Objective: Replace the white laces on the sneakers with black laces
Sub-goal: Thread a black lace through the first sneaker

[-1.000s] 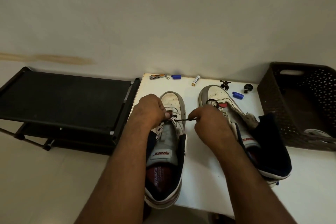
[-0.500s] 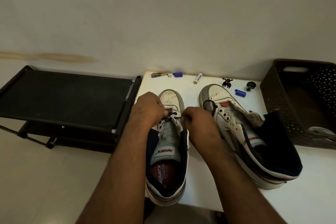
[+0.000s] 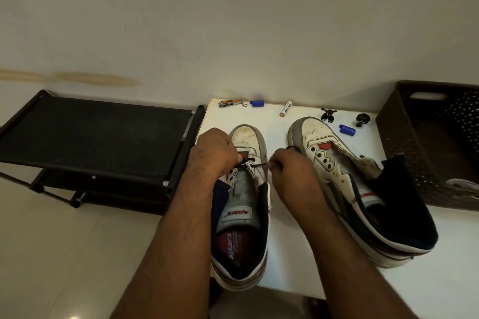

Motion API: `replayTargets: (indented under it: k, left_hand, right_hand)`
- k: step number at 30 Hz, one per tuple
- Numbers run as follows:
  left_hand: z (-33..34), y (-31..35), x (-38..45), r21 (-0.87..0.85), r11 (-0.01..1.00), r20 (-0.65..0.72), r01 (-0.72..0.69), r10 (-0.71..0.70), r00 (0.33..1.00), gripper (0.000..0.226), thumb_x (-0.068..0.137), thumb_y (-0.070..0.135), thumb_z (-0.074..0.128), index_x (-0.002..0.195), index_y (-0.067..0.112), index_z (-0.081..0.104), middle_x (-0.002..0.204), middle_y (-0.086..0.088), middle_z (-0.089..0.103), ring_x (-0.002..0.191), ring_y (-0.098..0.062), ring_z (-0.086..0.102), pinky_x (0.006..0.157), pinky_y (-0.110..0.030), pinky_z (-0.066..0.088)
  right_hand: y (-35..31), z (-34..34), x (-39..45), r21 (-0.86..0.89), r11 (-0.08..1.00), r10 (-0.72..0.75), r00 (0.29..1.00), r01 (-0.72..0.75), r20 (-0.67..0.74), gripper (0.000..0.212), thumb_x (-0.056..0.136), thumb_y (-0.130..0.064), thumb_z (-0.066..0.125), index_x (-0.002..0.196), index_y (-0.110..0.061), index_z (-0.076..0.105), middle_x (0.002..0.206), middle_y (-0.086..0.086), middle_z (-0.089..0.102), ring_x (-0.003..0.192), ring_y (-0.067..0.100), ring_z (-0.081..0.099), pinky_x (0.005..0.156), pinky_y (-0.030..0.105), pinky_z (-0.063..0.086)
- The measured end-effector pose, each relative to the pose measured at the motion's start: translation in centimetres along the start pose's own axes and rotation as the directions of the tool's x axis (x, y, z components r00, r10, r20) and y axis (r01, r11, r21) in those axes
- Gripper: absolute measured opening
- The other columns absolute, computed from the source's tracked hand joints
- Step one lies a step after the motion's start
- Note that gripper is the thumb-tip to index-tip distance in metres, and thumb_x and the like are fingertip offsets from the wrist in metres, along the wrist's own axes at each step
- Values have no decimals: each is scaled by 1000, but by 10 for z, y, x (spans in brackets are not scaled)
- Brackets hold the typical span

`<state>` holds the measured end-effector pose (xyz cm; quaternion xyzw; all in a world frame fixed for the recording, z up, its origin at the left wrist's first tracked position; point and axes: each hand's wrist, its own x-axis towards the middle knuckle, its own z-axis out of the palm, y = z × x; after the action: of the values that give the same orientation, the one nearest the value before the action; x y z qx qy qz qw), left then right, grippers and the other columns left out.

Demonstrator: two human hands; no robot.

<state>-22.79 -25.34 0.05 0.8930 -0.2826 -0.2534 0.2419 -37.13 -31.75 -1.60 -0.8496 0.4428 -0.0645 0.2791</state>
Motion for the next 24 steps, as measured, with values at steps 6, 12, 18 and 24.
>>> replayTargets:
  k: [6, 12, 18, 24]
  left_hand:
    - [-2, 0, 1, 39, 999, -11, 1, 0, 1000, 20, 78, 26, 78, 91, 11, 71, 96, -6, 69, 94, -23, 65, 85, -37, 55]
    - [-2, -1, 1, 61, 998, -10, 12, -11, 1000, 22, 78, 31, 78, 92, 15, 72, 95, -5, 69, 92, -22, 65, 84, -39, 56]
    - [-4, -3, 2, 76, 997, -5, 12, -12, 1000, 25, 79, 27, 78, 96, 10, 71, 99, -7, 68, 96, -24, 64, 87, -40, 55]
    - [-3, -1, 1, 69, 998, -14, 9, -8, 1000, 28, 78, 28, 78, 98, 10, 71, 100, -7, 68, 97, -24, 64, 86, -39, 55]
  right_hand:
    - [5, -6, -9, -31, 999, -44, 997, 42, -59, 37, 93, -10, 55, 129, -19, 54, 131, 3, 53, 115, 22, 54, 88, 26, 41]
    - [-2, 9, -2, 38, 991, -125, 992, 126, -14, 18, 93, -9, 52, 101, -7, 68, 99, 11, 67, 95, 26, 60, 80, 32, 45]
    - [11, -7, -6, -317, 941, 126, 992, -118, 5, 26, 90, -4, 47, 114, -11, 56, 118, 11, 59, 105, 27, 60, 80, 31, 48]
    - [-7, 7, -11, 122, 956, -264, 964, 265, -27, 29, 94, -12, 56, 122, -13, 64, 122, 10, 62, 112, 24, 56, 92, 27, 39]
